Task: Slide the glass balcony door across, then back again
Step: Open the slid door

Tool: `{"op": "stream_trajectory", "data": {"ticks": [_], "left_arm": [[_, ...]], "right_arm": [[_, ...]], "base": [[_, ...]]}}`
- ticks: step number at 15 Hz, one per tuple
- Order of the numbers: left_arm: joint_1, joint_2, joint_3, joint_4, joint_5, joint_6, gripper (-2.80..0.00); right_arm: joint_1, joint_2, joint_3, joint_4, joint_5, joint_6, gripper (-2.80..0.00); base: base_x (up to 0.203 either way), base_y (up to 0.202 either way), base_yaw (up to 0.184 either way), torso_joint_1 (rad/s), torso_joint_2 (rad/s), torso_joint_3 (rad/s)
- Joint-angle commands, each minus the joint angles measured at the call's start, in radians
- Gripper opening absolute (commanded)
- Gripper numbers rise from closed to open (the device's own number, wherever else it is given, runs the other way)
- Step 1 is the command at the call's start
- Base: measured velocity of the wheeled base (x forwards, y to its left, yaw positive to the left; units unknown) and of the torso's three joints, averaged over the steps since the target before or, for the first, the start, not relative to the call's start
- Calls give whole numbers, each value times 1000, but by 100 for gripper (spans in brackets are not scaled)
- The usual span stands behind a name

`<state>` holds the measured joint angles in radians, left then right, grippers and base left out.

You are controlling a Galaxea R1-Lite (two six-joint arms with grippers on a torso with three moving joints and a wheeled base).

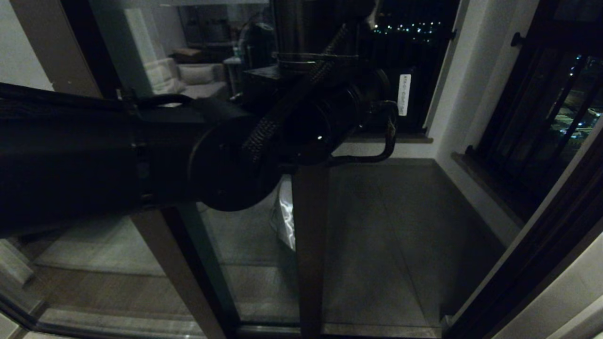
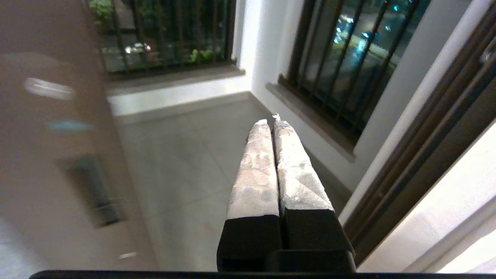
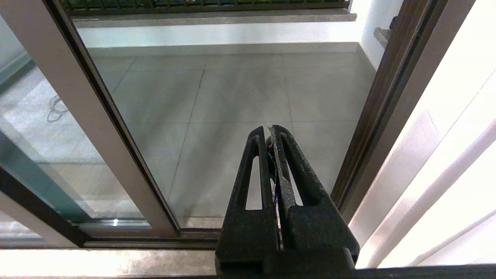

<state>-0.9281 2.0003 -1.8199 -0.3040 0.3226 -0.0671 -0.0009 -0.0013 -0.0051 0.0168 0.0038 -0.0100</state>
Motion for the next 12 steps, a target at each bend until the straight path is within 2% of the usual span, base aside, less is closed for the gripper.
{"op": "stream_trajectory", "data": {"ticks": [1,5,6,12], "left_arm": [[-16,126,-91,2,24,1,-280],[3,167,-134,20,116,40,-280],[17,173,-134,20,152,68,-280],[81,169,-136,31,170,82,-280]], "right_arm": [[1,1,1,0,1,-1,-280],[1,1,0,0,1,-1,-280],[0,1,1,0,1,-1,-280],[1,1,-1,0,1,-1,-280]], "base": [[0,0,0,0,0,0],[0,0,0,0,0,0],[0,0,0,0,0,0],[0,0,0,0,0,0]]}}
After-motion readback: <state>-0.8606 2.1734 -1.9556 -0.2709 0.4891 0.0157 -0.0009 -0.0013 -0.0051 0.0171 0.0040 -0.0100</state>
